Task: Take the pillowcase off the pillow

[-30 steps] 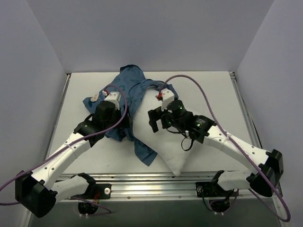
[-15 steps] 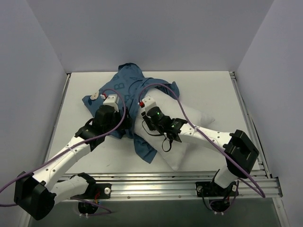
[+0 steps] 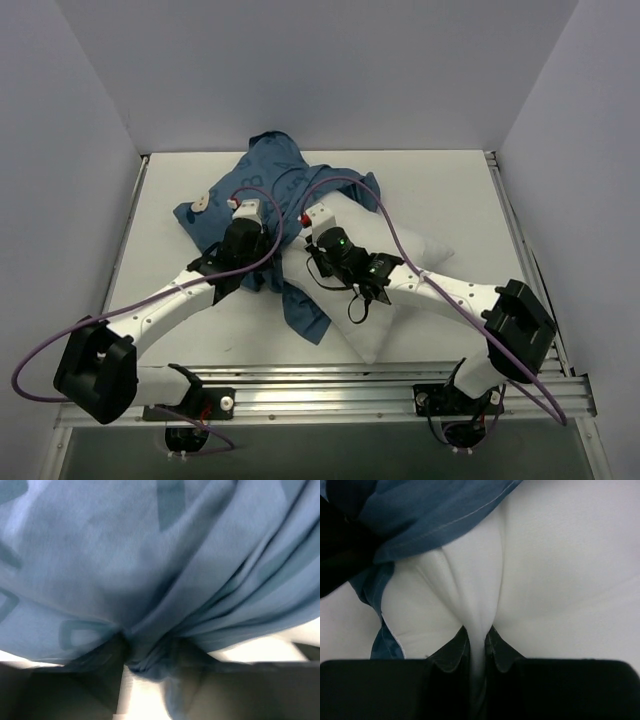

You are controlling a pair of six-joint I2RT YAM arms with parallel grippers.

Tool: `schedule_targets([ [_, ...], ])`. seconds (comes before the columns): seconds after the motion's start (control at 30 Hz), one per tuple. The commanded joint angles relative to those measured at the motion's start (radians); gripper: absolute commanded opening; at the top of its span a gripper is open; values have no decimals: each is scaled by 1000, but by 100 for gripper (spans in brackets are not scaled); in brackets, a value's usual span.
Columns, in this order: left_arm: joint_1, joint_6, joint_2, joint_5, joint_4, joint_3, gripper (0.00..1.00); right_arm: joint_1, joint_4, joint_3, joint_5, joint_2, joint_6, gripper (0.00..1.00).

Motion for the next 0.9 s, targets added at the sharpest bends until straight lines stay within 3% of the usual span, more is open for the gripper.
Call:
schedule_targets([
  [0.0, 9, 6, 50, -67, 72, 64, 32, -3, -130, -40, -28, -52, 23, 0],
  [0.1, 20, 15, 65, -147, 49, 84, 3, -6, -157, -44, -9, -110, 33, 0],
  [0.23, 81, -14, 68, -283, 24, 96, 2, -26, -257, -44, -9, -245, 65, 0],
  [0.5, 253, -159, 139, -486, 27, 81, 2, -81, -478, 33, -182, -555, 70, 0],
  [0.73, 282, -193, 249, -498, 93, 124, 2, -90, -660, 131, -339, -713, 47, 0],
  [0.87, 271, -192, 271, -377, 68, 159, 2, -89, -618, 82, -310, -683, 92, 0],
])
